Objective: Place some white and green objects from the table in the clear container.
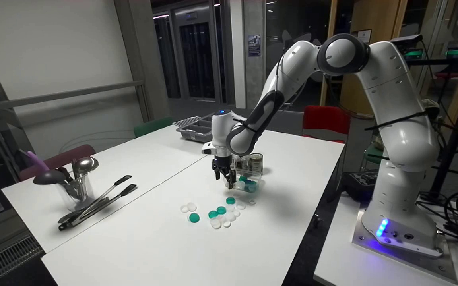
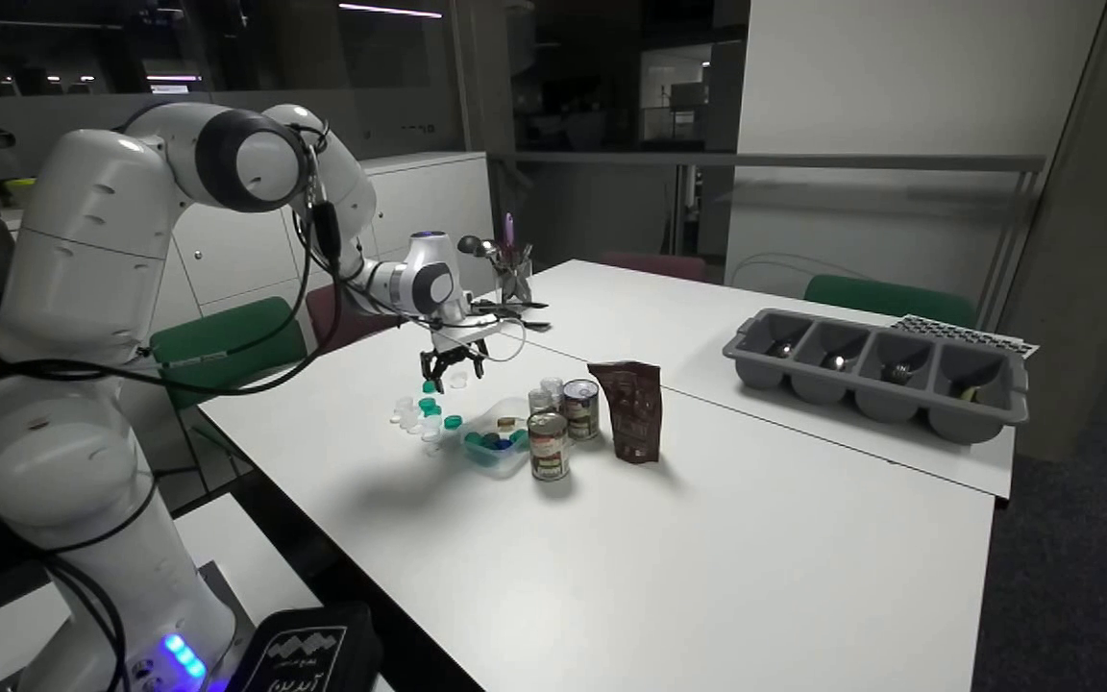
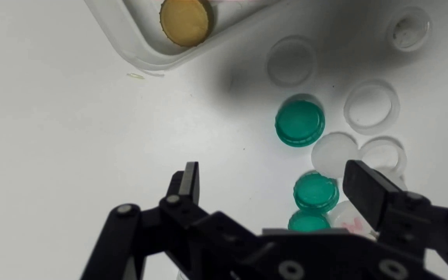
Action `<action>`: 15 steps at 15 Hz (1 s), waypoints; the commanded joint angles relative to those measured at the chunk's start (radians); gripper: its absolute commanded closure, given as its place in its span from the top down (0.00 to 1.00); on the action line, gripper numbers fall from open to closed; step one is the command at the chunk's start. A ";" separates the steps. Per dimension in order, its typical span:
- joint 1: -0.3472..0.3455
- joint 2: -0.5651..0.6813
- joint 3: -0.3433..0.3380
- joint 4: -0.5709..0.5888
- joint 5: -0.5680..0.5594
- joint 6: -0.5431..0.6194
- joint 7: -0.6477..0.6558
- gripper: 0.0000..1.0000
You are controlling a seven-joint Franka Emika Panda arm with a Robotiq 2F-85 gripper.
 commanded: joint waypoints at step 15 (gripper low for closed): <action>0.026 0.025 -0.041 0.013 -0.002 0.009 -0.033 1.00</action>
